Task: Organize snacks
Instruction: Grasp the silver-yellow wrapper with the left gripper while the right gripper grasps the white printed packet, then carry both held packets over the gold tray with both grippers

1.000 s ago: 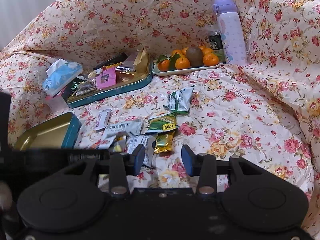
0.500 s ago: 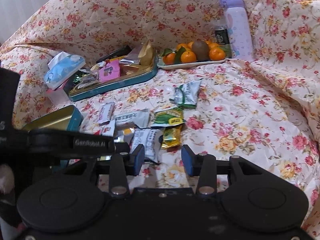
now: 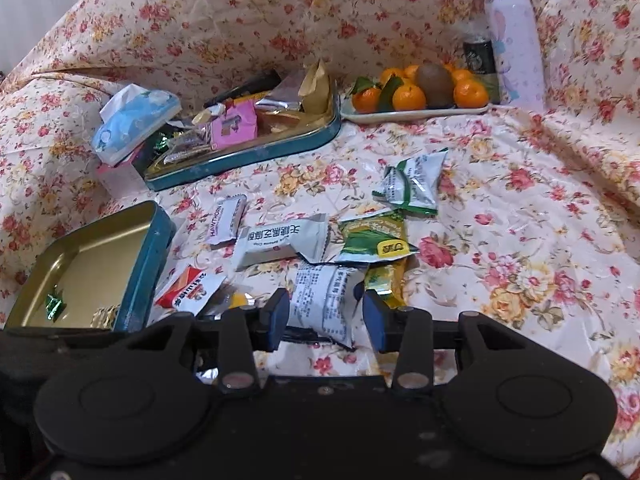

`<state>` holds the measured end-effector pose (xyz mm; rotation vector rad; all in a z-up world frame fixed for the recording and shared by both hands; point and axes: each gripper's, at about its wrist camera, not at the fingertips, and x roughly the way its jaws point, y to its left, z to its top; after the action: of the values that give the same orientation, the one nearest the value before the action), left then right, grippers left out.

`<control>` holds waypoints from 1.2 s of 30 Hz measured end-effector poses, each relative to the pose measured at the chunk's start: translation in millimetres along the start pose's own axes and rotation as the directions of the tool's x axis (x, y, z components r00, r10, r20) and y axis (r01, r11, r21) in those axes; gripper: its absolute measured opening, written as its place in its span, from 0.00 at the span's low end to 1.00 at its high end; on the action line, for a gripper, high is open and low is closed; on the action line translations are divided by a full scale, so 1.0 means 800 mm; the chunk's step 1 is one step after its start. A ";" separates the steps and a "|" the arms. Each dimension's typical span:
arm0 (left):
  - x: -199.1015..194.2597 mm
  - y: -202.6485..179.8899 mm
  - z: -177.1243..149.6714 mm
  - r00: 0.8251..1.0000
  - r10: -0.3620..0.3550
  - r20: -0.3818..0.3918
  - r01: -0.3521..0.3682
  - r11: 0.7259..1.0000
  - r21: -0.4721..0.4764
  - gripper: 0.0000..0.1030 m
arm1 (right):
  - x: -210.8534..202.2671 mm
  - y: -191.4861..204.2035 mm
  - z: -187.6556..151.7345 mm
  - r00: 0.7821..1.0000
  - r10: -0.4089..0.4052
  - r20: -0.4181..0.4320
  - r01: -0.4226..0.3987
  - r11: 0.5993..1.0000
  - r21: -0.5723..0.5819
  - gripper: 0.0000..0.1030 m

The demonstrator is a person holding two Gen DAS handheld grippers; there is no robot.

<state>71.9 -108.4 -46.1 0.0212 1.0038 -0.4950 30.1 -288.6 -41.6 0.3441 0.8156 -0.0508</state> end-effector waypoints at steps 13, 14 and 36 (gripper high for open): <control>0.003 0.000 -0.001 1.000 -0.005 0.013 0.005 1.000 0.006 0.49 | 0.028 0.010 0.006 0.996 -0.073 -0.044 0.070 0.995 -0.073 0.38; 0.004 0.001 -0.001 1.000 -0.007 0.013 0.007 1.000 0.003 0.49 | 0.023 0.008 0.005 0.996 -0.075 -0.040 0.072 0.995 -0.069 0.37; 0.019 -0.043 -0.002 1.000 0.014 0.022 -0.016 0.996 0.088 0.49 | -0.023 -0.025 -0.046 0.983 -0.177 0.043 0.179 0.984 -0.027 0.41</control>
<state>63.5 -144.5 -52.5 0.1021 0.9600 -0.5242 -11.6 -297.3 -57.2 0.2399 0.8047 -0.2118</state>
